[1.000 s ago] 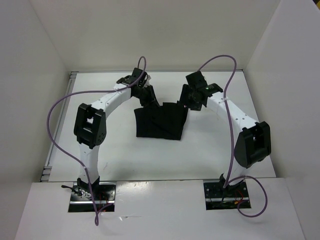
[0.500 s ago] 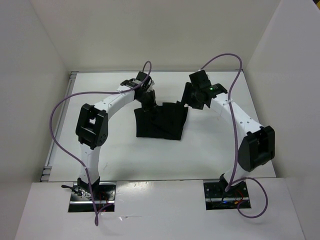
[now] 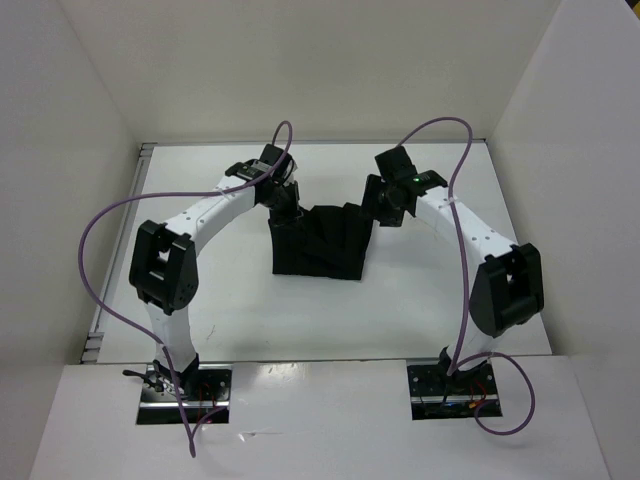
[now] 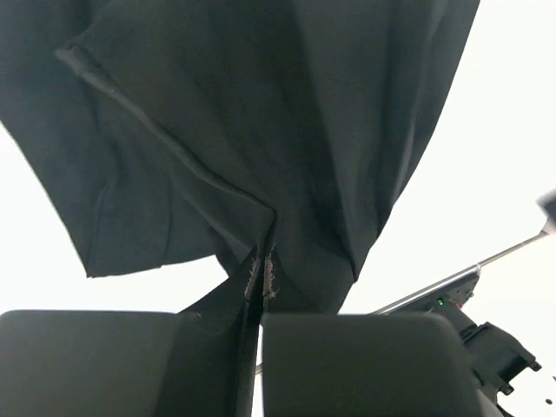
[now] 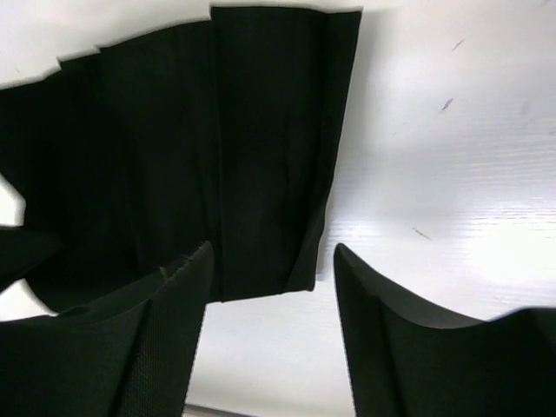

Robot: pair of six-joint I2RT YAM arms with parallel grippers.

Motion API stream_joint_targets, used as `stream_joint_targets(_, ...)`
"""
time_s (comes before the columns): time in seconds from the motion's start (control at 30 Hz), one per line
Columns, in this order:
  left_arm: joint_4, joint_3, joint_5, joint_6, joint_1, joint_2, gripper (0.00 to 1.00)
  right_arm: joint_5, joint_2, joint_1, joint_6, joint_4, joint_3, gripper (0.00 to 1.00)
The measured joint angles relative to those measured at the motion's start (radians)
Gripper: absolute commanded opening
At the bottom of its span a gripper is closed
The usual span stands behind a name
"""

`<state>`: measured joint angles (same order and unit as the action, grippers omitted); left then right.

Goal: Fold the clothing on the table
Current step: Fold the skirt

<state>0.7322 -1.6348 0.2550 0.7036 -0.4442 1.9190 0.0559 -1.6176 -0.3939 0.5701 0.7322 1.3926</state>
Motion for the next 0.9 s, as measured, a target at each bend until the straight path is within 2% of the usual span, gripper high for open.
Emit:
stream_joint_targets(0.1, -0.002, 0.043, -0.027, -0.004, 0.0, -0.057, 0.0, -0.057, -0.063, 0.0, -0.012, -0.004, 0.0, 0.55)
stream_joint_targets(0.23, -0.008, 0.121, -0.057, -0.02, 0.0, -0.084, 0.0, -0.146, -0.137, 0.0, -0.019, -0.011, -0.008, 0.37)
stream_joint_targets(0.27, -0.006, 0.14, -0.063, -0.021, 0.0, -0.084, 0.0, -0.167, -0.147, 0.0, -0.019, -0.013, -0.011, 0.27)
stream_joint_targets(0.37, -0.001, 0.187, -0.083, -0.023, 0.0, -0.084, 0.0, -0.222, -0.159, 0.0, -0.014, -0.025, -0.032, 0.14)
stream_joint_targets(0.57, -0.015, 0.231, -0.122, -0.03, 0.016, -0.084, 0.0, -0.295, -0.172, -0.008, 0.002, -0.059, -0.073, 0.13)
stream_joint_targets(0.83, -0.037, 0.282, -0.194, -0.05, 0.031, -0.014, 0.0, -0.404, -0.311, -0.032, 0.008, -0.114, -0.077, 0.26)
stream_joint_targets(0.87, -0.04, 0.285, -0.198, -0.05, 0.031, 0.005, 0.06, -0.412, -0.323, -0.035, 0.008, -0.116, -0.077, 0.26)
stream_joint_targets(0.9, -0.045, 0.29, -0.2, -0.052, 0.031, 0.021, 0.18, -0.417, -0.332, -0.037, 0.008, -0.117, -0.077, 0.29)
